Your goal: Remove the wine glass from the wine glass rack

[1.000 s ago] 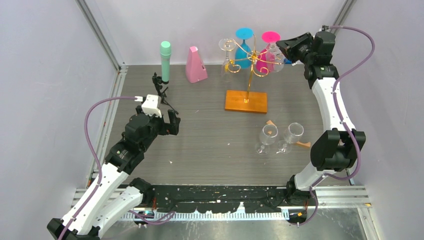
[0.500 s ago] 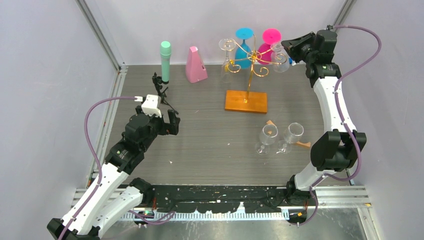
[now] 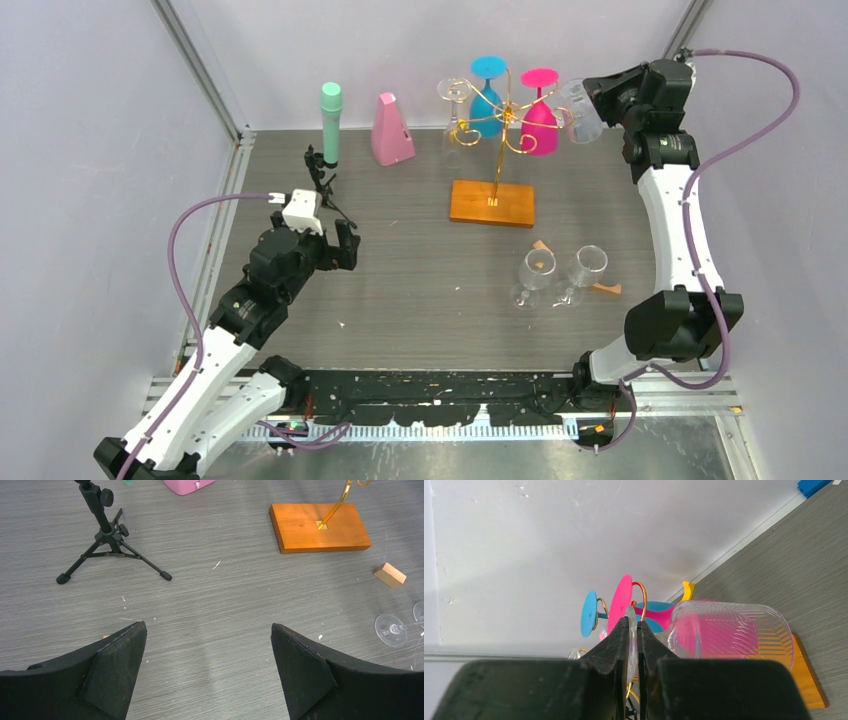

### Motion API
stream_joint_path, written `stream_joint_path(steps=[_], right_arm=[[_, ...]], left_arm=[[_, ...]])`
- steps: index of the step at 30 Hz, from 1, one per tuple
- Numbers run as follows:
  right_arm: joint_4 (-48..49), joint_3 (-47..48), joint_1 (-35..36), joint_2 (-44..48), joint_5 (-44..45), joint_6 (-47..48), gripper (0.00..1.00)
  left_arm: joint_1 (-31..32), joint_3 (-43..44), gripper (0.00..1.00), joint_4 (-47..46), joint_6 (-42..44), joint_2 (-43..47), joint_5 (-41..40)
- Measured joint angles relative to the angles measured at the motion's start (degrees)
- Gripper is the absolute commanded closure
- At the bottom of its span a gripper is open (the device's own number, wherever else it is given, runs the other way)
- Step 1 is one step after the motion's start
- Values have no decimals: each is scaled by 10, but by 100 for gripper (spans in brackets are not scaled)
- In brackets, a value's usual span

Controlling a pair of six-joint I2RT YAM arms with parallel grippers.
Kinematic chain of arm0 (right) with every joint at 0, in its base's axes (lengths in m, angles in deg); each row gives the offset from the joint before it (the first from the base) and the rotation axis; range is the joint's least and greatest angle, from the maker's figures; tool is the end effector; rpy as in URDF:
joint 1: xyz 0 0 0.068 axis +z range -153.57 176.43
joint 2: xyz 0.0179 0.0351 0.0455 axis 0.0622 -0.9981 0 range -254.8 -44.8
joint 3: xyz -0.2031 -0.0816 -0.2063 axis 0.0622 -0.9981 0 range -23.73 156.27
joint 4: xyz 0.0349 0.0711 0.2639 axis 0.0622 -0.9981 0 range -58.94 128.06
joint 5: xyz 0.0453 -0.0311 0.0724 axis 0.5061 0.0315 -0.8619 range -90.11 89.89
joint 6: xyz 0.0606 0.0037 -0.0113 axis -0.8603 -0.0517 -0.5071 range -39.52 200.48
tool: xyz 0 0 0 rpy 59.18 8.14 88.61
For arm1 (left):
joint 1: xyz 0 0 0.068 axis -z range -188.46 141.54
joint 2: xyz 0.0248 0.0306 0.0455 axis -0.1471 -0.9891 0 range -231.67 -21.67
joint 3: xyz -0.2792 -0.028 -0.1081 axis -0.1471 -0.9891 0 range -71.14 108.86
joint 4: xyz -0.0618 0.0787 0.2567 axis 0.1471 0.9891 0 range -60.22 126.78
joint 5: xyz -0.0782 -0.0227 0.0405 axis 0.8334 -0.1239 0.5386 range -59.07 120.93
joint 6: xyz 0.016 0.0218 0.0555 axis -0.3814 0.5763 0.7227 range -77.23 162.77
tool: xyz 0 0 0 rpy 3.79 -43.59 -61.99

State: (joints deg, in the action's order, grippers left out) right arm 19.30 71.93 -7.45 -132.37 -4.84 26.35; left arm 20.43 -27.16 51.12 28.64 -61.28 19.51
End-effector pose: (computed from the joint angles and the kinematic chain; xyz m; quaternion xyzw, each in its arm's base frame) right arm 0.3743 -0.0215 0.4797 0.3499 0.6854 0.2996 0.5640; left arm 0.1476 -0.0710 0.3449 0.0440 0.8007 -0.1427 0.5802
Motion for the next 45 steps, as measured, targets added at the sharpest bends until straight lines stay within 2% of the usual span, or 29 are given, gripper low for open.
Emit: stream_joint_path(steps=[14,24,29,33,38,45], right_arm=[[-43,-18,-2,82,38,11,100],[-101,-55,-2,181,37,14,100],[-128,-79,-2,229,22,8,100],[-130,-119,2,273,-28,-26,100],[-107,-198,59,333,-102,-94,100],[-40,-318,173,403,-138,-189,100]], left_arm=[[0,-2,2,0,-2,14,3],[0,-3,2,0,-14,31,28],[0,-3,4,0,-33,47,55],[0,-3,5,0,-53,52,104],[0,-10,5,-22,-113,49,190],[0,-80,4,-149,-272,17,275]])
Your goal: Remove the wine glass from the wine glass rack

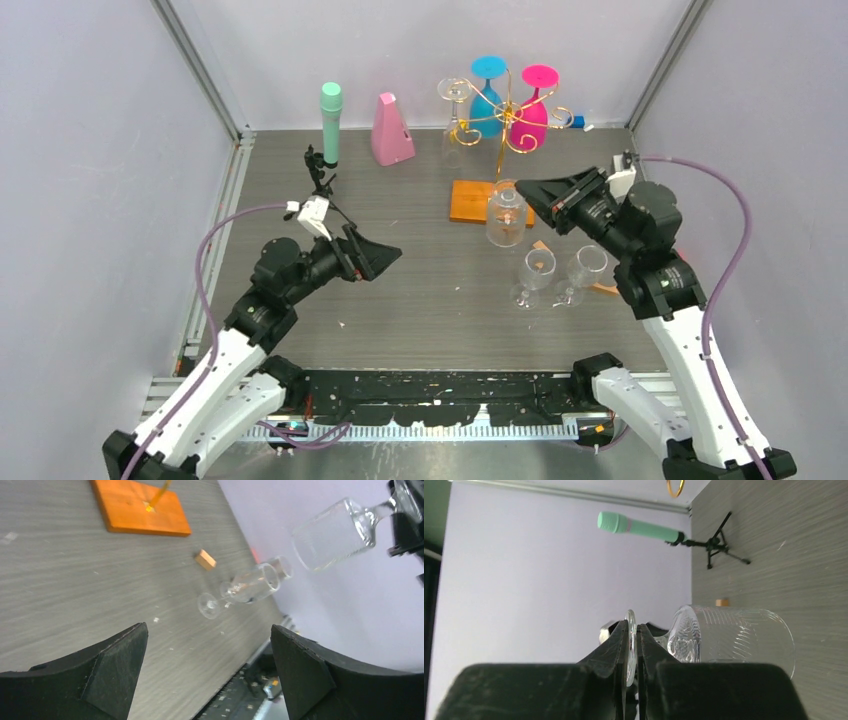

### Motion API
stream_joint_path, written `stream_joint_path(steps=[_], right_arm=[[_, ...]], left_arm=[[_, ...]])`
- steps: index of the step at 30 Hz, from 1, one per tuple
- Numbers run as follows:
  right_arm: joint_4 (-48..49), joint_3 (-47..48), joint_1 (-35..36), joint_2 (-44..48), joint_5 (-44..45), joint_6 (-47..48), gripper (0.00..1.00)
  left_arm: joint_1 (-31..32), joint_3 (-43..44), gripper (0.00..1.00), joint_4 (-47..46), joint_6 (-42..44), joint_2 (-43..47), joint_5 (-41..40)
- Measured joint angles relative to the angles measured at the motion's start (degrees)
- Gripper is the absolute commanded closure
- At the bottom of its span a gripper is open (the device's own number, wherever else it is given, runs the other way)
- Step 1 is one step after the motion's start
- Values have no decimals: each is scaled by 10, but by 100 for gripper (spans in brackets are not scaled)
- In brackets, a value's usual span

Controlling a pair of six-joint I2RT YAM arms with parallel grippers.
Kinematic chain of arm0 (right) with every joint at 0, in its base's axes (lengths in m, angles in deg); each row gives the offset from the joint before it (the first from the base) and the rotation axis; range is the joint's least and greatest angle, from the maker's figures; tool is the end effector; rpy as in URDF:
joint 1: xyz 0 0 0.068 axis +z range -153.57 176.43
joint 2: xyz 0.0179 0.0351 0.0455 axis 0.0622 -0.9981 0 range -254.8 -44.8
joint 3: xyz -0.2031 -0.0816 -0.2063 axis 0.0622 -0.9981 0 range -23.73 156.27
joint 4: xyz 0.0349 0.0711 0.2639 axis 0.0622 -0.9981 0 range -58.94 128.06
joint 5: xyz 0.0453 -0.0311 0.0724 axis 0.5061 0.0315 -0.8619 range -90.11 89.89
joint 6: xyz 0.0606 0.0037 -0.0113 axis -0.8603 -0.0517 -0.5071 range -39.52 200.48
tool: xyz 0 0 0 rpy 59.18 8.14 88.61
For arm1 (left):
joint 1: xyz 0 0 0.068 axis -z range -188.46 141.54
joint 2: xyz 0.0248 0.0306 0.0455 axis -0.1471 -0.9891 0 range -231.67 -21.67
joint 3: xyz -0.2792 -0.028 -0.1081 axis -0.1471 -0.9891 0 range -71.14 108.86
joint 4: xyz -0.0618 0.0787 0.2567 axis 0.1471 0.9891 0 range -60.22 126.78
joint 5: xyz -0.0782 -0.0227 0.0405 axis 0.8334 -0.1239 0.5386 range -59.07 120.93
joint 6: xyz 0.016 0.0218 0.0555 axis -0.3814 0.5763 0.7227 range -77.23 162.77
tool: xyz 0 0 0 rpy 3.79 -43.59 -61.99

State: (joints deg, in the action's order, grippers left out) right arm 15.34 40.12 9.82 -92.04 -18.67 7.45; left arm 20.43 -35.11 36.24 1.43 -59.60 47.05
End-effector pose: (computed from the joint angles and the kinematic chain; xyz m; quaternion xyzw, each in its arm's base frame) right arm 0.1626 0.0540 0.4477 0.2715 0.6904 0.5391 0.3987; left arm 0.1412 -0.0927 0.3276 0.0099 0.7548 -0.4591 0.4684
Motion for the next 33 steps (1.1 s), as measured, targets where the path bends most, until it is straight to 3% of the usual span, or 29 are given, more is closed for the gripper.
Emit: stream_joint_path(steps=[6,13,22,28,33], right_arm=[[128,-80,53,14,-11,-88,100],[228,-77,60,-8,-31,-148,100],[282,-34,68,-35,-45,-191,100],[306,-16,71,-42,-53,-219,100],[331,-15,74,-42,-58,-239,100]], left_arm=[[1,-57,0,-196,-208,-94,35],[12,-86,0,-407,-417,-183,16],[40,10,0,-544,-514,-240,10],[73,87,0,-566,-538,-254,17],[94,99,1,-570,-543,-258,16]])
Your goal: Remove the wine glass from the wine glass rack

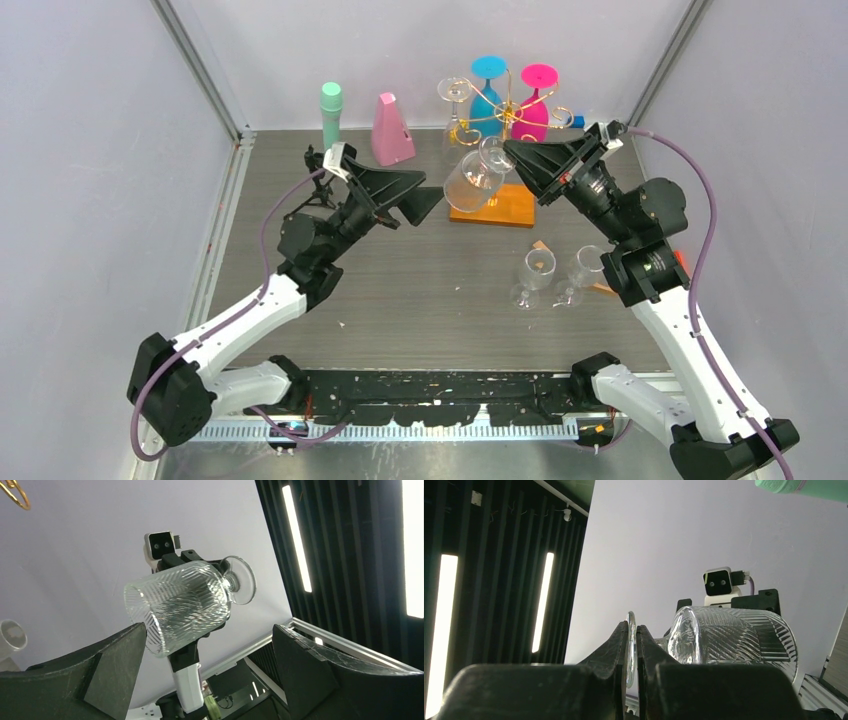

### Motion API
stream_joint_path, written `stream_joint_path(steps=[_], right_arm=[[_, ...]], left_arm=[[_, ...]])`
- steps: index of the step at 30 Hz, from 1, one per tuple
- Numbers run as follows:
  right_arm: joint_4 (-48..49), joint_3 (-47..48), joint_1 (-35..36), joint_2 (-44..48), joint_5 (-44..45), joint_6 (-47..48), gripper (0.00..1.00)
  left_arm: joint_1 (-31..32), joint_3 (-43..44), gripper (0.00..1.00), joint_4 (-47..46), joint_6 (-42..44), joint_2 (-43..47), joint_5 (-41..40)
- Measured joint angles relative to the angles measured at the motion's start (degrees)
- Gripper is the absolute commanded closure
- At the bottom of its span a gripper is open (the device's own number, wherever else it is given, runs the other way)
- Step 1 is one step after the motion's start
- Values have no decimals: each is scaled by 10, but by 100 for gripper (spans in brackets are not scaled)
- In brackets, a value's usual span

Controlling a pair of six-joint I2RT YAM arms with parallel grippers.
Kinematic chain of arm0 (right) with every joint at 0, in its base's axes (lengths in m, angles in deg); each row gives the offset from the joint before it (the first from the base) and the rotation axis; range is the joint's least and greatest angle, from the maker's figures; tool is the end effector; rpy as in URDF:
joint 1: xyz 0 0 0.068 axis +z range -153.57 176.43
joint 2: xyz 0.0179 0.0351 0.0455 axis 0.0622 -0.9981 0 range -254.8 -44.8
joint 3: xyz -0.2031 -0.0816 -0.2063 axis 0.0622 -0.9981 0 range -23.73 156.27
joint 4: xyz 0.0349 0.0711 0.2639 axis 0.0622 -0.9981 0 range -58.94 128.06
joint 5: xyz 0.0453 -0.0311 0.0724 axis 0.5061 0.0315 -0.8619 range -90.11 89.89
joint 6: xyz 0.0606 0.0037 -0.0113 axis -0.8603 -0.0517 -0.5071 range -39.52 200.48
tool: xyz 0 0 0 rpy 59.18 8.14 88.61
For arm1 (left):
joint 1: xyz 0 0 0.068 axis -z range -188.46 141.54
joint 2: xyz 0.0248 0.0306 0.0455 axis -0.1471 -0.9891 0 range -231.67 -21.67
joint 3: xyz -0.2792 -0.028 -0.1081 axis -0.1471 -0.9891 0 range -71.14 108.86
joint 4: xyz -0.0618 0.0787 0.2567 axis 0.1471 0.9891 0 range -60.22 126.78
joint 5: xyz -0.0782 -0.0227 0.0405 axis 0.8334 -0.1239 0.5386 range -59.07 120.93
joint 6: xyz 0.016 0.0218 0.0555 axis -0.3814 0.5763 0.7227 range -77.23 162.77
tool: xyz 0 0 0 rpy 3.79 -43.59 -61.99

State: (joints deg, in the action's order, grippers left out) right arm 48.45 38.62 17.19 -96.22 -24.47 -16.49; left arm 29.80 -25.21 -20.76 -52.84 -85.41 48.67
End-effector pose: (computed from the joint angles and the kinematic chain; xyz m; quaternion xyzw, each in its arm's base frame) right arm 0.1707 0.0853 0.4929 0.2032 0.5414 0.7524 0.3155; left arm 0.1921 -0.1697 0.4177 -0.1085 0.4804 -0.8268 0.2718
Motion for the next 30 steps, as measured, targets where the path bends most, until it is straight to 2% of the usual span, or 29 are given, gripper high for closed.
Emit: stream_joint_path(steps=[6,14,16,20,22,30], right_arm=[[12,3,0,0,0,-9,100],[20,5,0,0,1,-20,100],[32,7,0,0,0,-27,100],[64,7,2,0,2,-42,100],[75,6,2,0,4,-46,100],[119,-10,2,1,16,-72,100]], left_arm=[[18,0,3,6,0,-8,-6],[63,36,22,5,-27,-26,-8],[69,43,29,-2,-40,-34,-10],[73,46,59,-33,-64,-50,-18],[75,46,67,-55,-68,-60,-24],[81,71,64,-131,-65,-104,-34]])
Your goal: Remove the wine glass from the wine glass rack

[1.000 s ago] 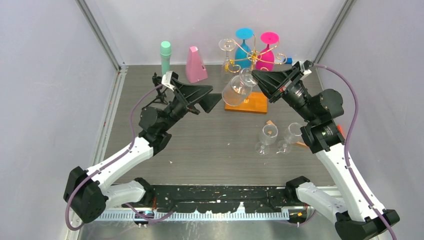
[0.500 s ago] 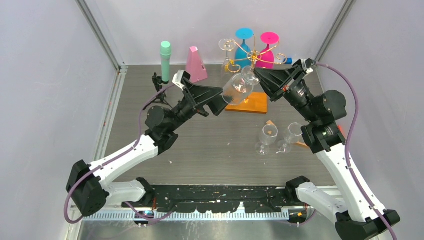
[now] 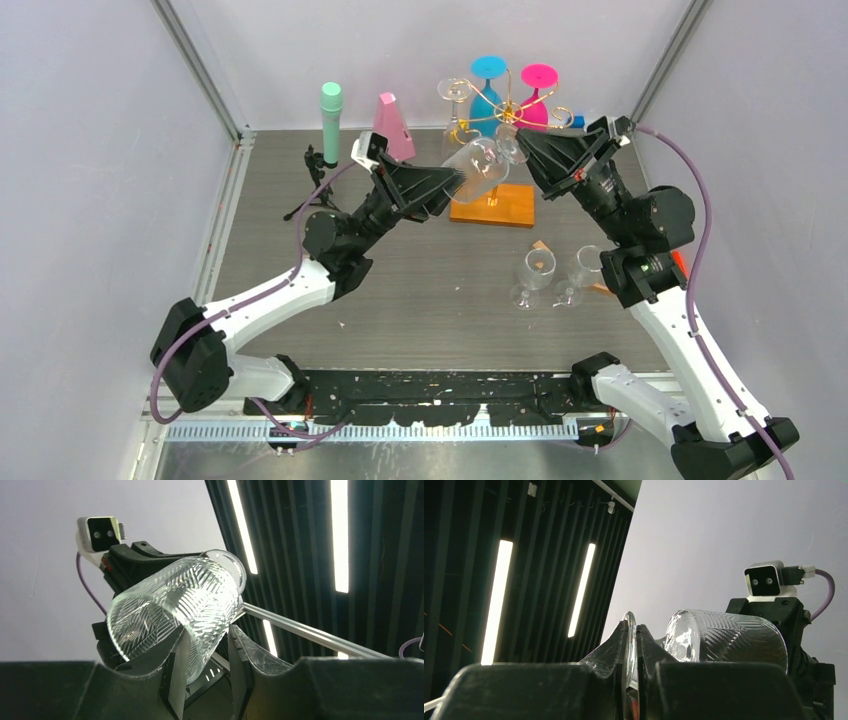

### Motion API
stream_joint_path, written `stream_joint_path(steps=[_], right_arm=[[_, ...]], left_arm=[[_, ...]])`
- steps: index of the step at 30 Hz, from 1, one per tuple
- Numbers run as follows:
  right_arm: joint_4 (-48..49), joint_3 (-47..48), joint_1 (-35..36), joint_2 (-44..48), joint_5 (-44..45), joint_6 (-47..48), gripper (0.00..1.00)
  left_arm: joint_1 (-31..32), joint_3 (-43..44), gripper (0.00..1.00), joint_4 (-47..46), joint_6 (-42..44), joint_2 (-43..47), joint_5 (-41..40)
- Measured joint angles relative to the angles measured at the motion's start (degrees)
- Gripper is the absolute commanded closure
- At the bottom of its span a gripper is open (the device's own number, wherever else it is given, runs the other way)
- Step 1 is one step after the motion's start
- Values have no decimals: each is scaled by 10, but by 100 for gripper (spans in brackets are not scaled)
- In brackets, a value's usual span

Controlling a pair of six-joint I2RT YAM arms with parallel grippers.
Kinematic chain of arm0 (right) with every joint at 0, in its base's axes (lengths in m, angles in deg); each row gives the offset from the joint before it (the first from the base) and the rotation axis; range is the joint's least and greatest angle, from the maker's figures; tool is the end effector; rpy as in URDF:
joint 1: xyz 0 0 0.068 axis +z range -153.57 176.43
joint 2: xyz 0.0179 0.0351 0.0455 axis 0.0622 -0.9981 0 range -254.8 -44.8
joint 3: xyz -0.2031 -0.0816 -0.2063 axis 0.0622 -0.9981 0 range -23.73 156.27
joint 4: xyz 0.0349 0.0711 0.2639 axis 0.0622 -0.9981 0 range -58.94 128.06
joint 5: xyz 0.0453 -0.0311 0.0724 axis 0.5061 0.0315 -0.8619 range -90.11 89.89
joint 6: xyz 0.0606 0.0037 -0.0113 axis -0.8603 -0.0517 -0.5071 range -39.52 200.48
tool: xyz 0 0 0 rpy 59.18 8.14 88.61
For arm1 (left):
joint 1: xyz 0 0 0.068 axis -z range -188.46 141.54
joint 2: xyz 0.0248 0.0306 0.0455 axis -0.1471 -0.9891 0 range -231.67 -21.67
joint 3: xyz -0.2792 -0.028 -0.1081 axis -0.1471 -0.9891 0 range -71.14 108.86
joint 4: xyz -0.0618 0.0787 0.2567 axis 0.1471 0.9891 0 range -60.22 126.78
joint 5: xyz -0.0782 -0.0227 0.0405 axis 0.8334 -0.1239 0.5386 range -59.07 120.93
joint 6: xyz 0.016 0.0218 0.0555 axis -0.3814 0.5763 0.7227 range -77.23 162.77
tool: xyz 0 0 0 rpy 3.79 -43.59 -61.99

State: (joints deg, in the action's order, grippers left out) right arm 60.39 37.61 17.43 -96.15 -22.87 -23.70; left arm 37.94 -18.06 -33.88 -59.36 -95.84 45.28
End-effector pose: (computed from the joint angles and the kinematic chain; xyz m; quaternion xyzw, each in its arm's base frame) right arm 0.1631 0.0820 0.5089 0.1846 0.4684 0.8062 0.3109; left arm 0.1930 -0.2195 0.4382 -0.0854 0.4062 -0.8880 0.1980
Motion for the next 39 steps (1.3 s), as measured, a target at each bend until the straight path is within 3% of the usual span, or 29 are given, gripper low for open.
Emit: stream_joint_path(steps=[4,8,12,15,19,21,25,29,34,39], right_arm=[[-5,-6,1,3,0,-6,100],[-12,-17,1,14,11,-14,100],[-15,-30,3,29,24,-25,100],[-16,-38,3,32,31,-29,97],[-25,-42,3,32,40,-24,47],[-51,-42,3,36,46,1,32],[-134,-43,3,52,76,73,22],[-257,-33,3,86,132,189,21],[-442,43,3,116,235,338,21],[-607,113,2,156,303,450,21]], left_arm=[[2,4,65,-38,6,-8,0],[2,13,78,-57,21,-9,10],[6,21,100,-64,39,-9,27],[9,21,100,-67,55,-9,29],[8,21,100,-61,85,-9,34],[8,18,100,-52,112,-5,40],[2,-6,100,-1,174,28,49],[-12,-21,100,125,245,81,63],[-19,27,100,472,410,152,52],[-18,107,100,767,534,146,-2]])
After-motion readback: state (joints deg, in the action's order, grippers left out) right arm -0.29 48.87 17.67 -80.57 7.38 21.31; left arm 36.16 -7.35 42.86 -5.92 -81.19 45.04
